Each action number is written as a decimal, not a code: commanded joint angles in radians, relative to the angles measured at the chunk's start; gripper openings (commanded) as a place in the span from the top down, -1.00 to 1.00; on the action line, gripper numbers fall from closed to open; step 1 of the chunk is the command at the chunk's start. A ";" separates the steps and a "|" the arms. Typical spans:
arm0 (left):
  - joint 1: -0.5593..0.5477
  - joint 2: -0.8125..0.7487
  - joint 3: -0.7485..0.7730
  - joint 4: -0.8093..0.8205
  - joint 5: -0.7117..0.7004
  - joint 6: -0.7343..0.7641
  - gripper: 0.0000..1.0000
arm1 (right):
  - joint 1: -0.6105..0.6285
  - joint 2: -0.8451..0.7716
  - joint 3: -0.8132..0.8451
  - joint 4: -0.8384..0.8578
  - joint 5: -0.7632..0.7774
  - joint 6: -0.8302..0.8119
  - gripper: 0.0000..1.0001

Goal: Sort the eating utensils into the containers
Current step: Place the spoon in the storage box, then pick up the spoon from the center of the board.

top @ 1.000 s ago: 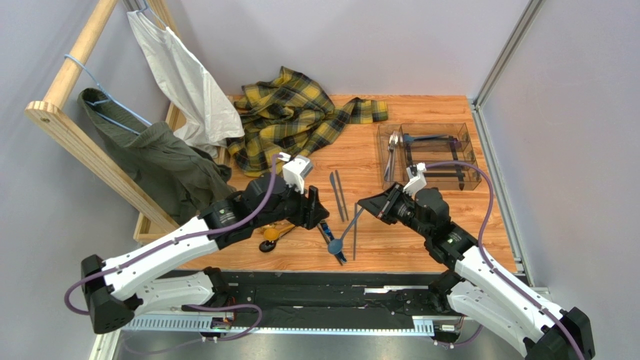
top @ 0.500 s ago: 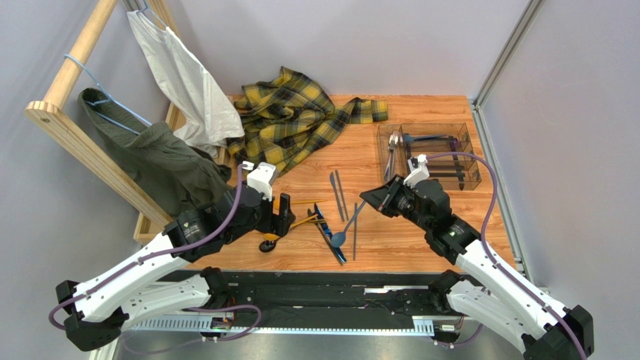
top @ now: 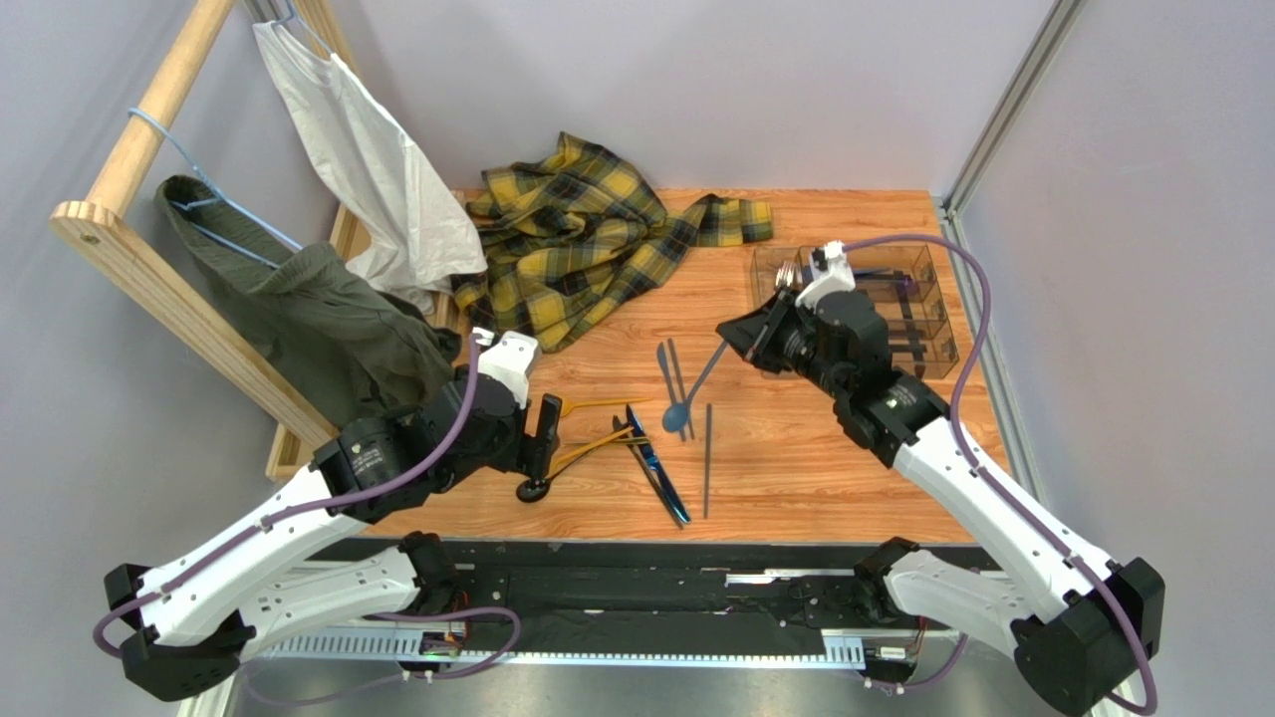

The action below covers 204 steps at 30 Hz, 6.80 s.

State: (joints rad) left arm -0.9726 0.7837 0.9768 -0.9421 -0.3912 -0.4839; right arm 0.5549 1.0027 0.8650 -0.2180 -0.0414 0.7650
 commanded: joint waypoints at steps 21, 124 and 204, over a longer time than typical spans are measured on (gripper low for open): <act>0.003 -0.089 -0.043 -0.021 -0.074 -0.047 -0.98 | -0.492 0.382 0.540 -0.121 -0.083 -0.127 1.00; -0.009 0.051 -0.136 0.127 0.110 -0.064 -0.98 | -0.498 0.140 0.106 0.025 -0.219 -0.019 -0.34; 0.152 0.607 -0.245 0.551 0.212 0.044 0.00 | -0.197 -0.262 -0.455 0.048 -0.232 0.056 -0.27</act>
State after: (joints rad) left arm -0.8223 1.3537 0.6861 -0.3923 -0.1917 -0.4206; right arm 0.3527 0.7574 0.4198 -0.2108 -0.2890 0.8154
